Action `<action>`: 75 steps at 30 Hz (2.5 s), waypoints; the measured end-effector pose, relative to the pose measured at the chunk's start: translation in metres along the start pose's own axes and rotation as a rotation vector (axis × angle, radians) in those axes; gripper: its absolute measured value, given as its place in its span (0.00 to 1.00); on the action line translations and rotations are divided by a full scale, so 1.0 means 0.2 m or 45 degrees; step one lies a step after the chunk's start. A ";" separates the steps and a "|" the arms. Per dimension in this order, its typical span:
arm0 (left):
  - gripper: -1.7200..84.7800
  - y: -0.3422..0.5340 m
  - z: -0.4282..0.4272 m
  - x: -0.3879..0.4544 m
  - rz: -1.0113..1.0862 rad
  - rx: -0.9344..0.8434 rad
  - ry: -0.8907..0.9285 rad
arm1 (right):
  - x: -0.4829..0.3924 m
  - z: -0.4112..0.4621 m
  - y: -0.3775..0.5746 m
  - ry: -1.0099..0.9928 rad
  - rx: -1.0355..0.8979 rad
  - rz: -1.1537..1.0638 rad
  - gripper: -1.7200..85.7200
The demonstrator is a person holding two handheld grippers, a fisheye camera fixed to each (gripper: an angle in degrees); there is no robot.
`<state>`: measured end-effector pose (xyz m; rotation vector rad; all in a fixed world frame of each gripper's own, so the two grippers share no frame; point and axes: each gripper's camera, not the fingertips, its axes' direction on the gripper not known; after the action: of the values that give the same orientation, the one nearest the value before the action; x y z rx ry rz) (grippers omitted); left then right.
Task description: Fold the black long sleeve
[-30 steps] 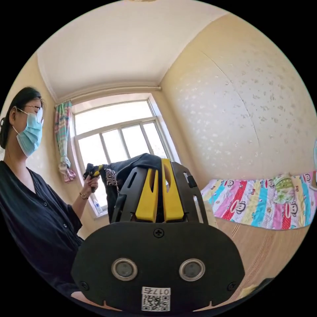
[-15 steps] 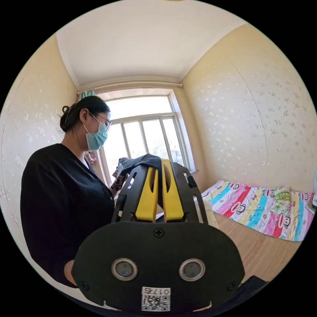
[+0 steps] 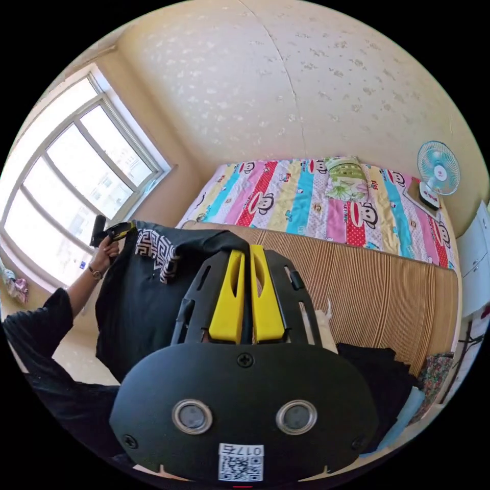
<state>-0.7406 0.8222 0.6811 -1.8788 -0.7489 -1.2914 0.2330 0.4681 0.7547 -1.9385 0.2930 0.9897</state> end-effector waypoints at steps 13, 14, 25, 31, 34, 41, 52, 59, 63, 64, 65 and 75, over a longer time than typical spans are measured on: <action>0.11 0.86 1.19 -0.69 -0.027 -0.397 -0.428 | 0.23 1.81 0.69 0.005 -0.543 -0.058 0.10; 0.12 0.85 1.20 -0.77 -0.079 -0.357 -0.417 | 0.27 1.82 0.68 0.026 -0.507 -0.037 0.10; 0.06 0.75 1.25 -1.21 -0.153 -0.356 -0.517 | 1.06 2.07 0.24 0.062 -0.692 0.001 0.08; 0.01 0.92 0.96 -1.34 -0.132 -0.457 -0.382 | 1.59 1.04 -0.03 0.332 0.218 0.595 0.06; 0.01 1.06 0.79 -1.39 -0.132 -0.451 -0.301 | 1.93 0.72 0.08 0.240 0.371 0.848 0.08; 0.01 1.33 0.63 -1.56 -0.219 -0.438 -0.254 | 1.44 1.62 0.55 -0.371 -0.523 0.344 0.14; 0.01 2.04 0.29 -1.53 -0.103 -0.697 -0.080 | 1.06 0.92 1.62 0.072 -0.518 0.156 0.06; 0.04 2.65 0.06 -1.50 -0.418 -0.649 -0.213 | 0.99 0.71 2.32 0.118 -0.789 0.285 0.06; 0.08 2.37 -0.17 -1.57 -0.365 -0.309 -0.340 | 0.99 0.61 2.33 0.090 -0.649 0.437 0.05; 0.10 2.22 -0.23 -1.58 -0.316 -0.205 -0.409 | 0.96 0.62 2.33 0.055 -0.651 0.434 0.05; 0.10 2.06 -0.27 -1.59 -0.250 -0.119 -0.455 | 0.94 0.63 2.32 0.040 -0.659 0.428 0.05; 0.12 1.39 0.18 -1.79 0.122 -0.426 -0.968 | 0.65 0.45 2.37 -0.120 -0.616 0.343 0.06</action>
<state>-0.6202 0.6716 0.2683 -2.6879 -0.8262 -0.6385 0.0092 0.3003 0.3417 -2.3162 0.2843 1.4266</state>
